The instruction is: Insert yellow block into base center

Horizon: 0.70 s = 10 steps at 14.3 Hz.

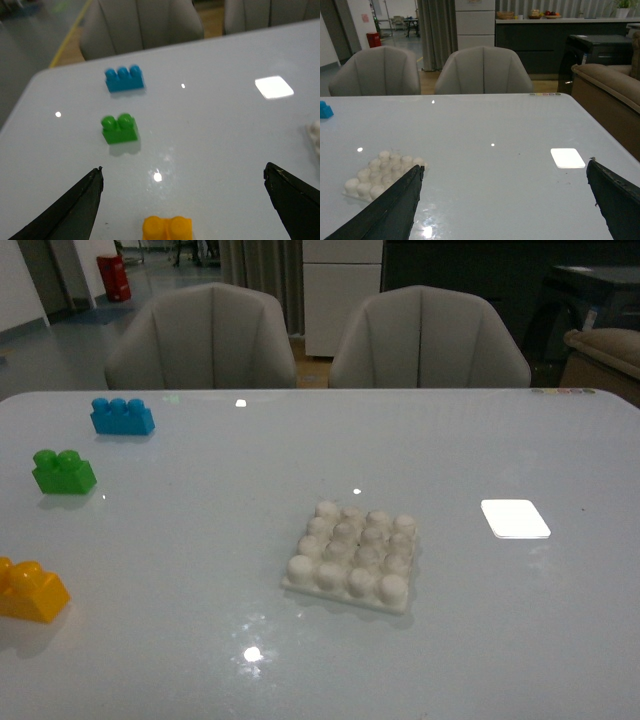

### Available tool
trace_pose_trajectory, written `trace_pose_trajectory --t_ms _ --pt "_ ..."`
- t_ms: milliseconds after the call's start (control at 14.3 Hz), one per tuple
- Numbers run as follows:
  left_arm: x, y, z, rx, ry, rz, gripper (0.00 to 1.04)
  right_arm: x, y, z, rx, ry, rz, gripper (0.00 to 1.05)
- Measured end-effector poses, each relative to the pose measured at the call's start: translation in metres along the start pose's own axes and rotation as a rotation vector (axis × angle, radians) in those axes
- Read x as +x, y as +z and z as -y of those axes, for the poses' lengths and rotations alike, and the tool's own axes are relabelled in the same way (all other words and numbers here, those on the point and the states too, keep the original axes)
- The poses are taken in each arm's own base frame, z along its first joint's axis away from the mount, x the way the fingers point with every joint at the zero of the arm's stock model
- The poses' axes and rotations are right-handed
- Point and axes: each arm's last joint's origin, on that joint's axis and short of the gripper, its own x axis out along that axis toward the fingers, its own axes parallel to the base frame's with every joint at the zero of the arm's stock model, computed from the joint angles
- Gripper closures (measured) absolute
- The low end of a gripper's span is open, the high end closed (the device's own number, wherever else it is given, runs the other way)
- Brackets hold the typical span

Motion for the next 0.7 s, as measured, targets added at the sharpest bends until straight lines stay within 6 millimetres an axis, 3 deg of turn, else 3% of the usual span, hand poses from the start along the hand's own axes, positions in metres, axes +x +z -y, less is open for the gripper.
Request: trace_pose_trajectory --t_ms 70,279,419,699 --pt "0.026 -0.018 -0.004 0.01 -0.034 -0.107 0.07 0.0 0.0 0.0 0.0 0.0 0.0 0.06" --pt "0.065 -0.052 -0.016 0.002 -0.076 -0.262 0.07 0.0 0.0 0.0 0.0 0.0 0.0 0.06" --pt "0.076 -0.062 -0.021 -0.008 -0.092 -0.295 0.07 0.0 0.0 0.0 0.0 0.0 0.0 0.06" --pt "0.077 -0.066 -0.027 -0.055 -0.16 -0.339 0.07 0.0 0.0 0.0 0.0 0.0 0.0 0.06"
